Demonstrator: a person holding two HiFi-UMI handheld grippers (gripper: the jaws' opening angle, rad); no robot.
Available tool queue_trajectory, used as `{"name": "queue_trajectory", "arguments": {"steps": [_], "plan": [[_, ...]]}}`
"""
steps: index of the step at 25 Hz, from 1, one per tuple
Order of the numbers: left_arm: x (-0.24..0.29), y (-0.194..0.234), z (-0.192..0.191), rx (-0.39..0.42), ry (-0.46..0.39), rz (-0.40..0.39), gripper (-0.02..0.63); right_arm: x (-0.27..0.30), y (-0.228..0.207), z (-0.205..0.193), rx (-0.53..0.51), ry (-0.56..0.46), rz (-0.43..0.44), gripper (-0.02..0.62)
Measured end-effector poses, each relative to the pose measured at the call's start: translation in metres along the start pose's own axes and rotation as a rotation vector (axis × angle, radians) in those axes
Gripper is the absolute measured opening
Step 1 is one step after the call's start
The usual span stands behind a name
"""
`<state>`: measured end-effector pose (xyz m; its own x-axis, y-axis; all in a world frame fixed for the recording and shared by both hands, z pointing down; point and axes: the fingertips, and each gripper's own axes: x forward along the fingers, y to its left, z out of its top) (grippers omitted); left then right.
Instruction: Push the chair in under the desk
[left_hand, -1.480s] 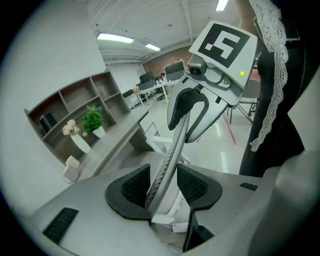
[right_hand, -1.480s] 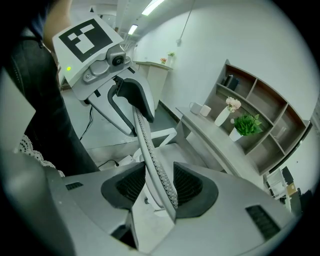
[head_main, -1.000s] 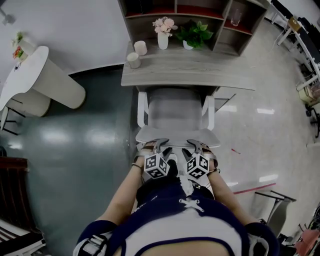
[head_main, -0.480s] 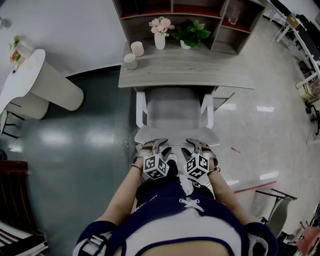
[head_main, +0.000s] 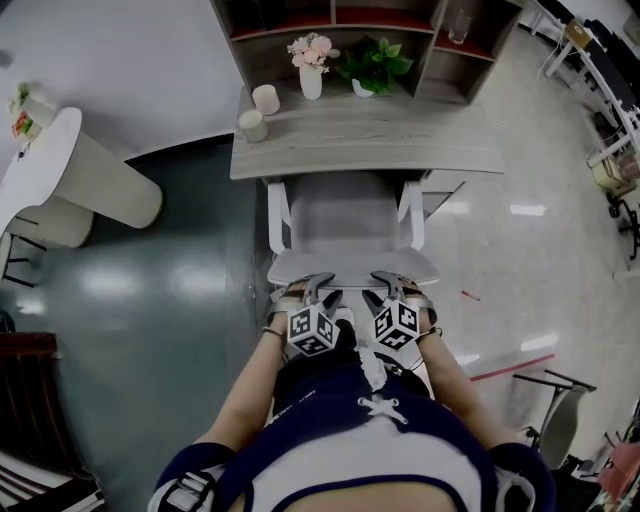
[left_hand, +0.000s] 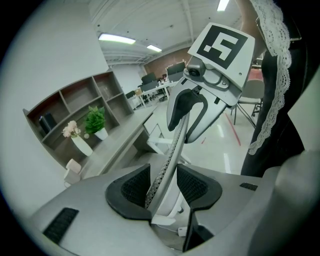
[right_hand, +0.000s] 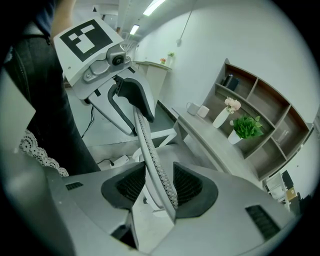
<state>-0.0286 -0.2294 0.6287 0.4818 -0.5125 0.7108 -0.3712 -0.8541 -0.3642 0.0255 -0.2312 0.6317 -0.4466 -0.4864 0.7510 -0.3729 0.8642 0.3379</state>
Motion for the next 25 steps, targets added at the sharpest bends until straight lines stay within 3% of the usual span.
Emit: {"name": "queue_trajectory", "arguments": {"steps": [25], "plan": [[0.019,0.029,0.014,0.002,-0.052,-0.019,0.152,0.017,-0.039,-0.003,0.006,0.011,0.016,0.158]]}}
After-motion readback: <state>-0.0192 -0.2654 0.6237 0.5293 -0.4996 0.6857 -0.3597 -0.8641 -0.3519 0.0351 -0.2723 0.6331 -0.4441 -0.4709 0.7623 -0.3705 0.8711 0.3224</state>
